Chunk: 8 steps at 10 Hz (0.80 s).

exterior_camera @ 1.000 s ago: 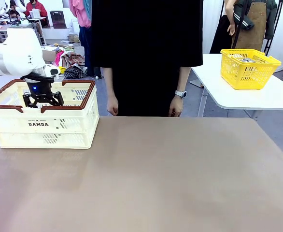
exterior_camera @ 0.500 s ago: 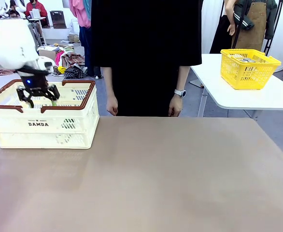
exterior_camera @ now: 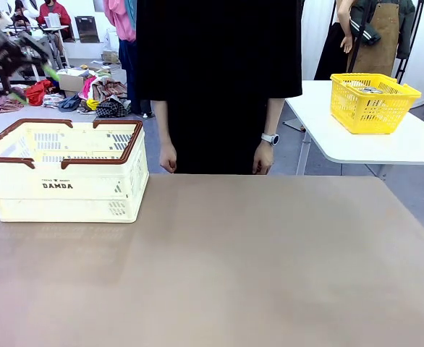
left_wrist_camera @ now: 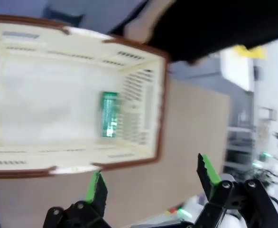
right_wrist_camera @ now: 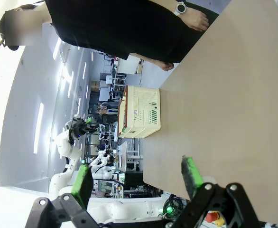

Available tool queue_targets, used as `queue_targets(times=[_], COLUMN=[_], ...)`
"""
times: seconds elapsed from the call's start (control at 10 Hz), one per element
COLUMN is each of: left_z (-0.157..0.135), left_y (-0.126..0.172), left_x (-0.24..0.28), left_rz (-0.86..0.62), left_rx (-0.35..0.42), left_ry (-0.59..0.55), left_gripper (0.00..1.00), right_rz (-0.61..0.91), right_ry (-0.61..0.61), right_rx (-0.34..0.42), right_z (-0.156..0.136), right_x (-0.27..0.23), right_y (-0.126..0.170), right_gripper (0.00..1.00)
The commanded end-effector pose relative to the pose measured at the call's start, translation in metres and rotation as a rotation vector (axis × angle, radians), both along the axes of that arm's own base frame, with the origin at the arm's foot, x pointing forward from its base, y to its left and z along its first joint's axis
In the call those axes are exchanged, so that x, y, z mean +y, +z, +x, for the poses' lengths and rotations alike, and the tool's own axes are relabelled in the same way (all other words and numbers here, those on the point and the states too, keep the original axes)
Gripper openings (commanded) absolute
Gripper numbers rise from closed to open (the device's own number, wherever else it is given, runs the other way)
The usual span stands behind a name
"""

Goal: Place the drinks into the Shopping basket.
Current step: Pick up one drink and place it into the Shopping basket.

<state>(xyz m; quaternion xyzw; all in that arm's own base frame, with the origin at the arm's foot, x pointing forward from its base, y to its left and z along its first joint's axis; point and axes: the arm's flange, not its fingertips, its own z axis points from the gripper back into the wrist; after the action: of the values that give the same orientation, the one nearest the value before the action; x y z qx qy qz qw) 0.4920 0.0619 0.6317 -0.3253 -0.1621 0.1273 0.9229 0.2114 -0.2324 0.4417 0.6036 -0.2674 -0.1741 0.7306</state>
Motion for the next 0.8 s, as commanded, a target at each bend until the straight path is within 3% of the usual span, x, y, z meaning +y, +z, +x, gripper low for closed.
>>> queue_targets(times=[0.0, 0.1, 0.2, 0.3, 0.4, 0.5, 0.6, 0.7], left_z=[-0.042, -0.065, -0.083, -0.100, -0.121, -0.139, -0.144, -0.147], left_y=[-0.033, -0.052, -0.083, -0.114, -0.143, -0.160, -0.171, -0.150], left_x=[0.064, 0.094, 0.112, 0.121, 0.123, 0.116, 0.107, 0.118], left_rz=[-0.329, -0.533, -0.688, -0.793, -0.881, -0.875, -0.819, -0.794], left_rx=[0.009, 0.025, 0.059, 0.052, -0.001, -0.058, -0.095, -0.138], left_ry=[-0.339, -0.589, -0.692, -0.707, -0.665, -0.673, -0.655, -0.606], left_gripper=[1.00, 1.00, 1.00, 1.00, 1.00, 1.00, 1.00, 1.00], right_rz=[0.006, 0.006, 0.006, 0.006, 0.006, 0.006, 0.006, 0.006], right_ry=[-0.009, -0.009, -0.009, -0.009, -0.009, -0.009, -0.009, -0.009], right_rx=[-0.037, -0.037, -0.037, -0.037, -0.037, -0.037, -0.037, -0.037], right_z=[0.003, 0.003, 0.003, 0.003, 0.003, 0.003, 0.003, 0.003], right_x=[-0.001, -0.001, -0.001, -0.001, -0.001, -0.001, -0.001, -0.001], right_y=[0.003, 0.003, 0.003, 0.003, 0.003, 0.003, 0.003, 0.003], right_gripper=[1.00, 1.00, 1.00, 1.00, 1.00, 1.00, 1.00, 1.00])
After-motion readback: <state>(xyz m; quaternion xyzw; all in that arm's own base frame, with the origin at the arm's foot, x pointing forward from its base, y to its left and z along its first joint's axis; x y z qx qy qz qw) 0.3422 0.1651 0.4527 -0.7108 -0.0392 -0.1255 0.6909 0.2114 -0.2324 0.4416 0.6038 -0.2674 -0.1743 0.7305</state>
